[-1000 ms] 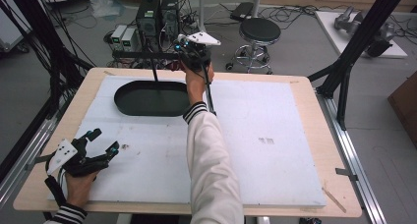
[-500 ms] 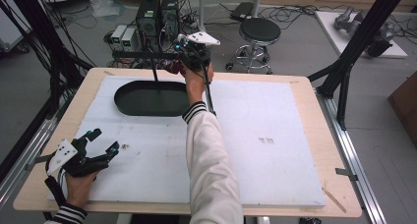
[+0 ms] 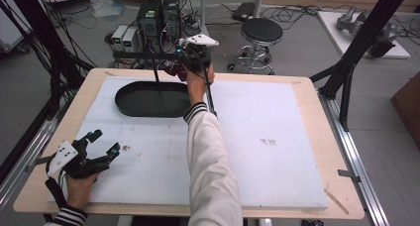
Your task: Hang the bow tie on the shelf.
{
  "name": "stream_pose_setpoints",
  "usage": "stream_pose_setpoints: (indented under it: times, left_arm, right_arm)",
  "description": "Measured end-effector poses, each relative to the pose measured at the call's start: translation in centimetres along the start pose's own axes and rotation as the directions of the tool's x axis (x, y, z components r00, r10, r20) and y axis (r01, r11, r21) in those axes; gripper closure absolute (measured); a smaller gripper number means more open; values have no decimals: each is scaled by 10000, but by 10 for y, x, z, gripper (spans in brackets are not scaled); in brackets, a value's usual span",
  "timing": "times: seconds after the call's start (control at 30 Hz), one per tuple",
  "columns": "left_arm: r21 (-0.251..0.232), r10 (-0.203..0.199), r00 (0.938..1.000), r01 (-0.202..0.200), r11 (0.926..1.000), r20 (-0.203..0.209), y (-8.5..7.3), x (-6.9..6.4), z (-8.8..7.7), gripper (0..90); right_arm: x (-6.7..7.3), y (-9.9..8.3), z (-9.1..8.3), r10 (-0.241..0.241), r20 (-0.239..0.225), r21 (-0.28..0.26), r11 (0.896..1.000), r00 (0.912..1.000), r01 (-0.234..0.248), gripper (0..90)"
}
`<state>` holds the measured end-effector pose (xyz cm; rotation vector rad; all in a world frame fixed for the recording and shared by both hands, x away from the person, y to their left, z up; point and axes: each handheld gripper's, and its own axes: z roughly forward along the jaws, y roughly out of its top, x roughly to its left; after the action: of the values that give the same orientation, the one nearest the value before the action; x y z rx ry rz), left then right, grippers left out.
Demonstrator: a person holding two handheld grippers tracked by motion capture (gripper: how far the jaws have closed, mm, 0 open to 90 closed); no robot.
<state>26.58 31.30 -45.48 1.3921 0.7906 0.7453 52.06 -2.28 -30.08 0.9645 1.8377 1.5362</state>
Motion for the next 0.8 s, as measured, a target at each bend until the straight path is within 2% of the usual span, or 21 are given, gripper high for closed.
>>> stream_pose_setpoints:
  times: [0.23, 0.43, 0.53, 0.6, 0.8]
  left_arm:
    - [13, 4, 10000, -4, 10000, 5, 0, 0, 0, 157]
    - [14, 46, 10000, -46, 10000, 4, 0, 0, 0, 158]
    - [5, 54, 10000, -54, 10000, 8, 0, 0, 0, 158]
    - [6, 32, 10000, -32, 10000, 5, 0, 0, 0, 158]
    - [-5, 53, 10000, -53, 10000, 6, 0, 0, 0, 158]
  right_arm:
    - [-3, 1, -3, -111, 110, 442, 9990, 9999, 106, 819]
    - [-1, 2, -5, -178, -27, 713, 9973, 9998, 180, 762]
    - [-2, 1, -4, -59, -70, 897, 9960, 10000, 65, 720]
    - [-4, 0, -4, 210, -164, 1067, 9941, 9996, -191, 691]
    - [-9, -1, -10, 591, -463, 1232, 9910, 9972, -530, 619]
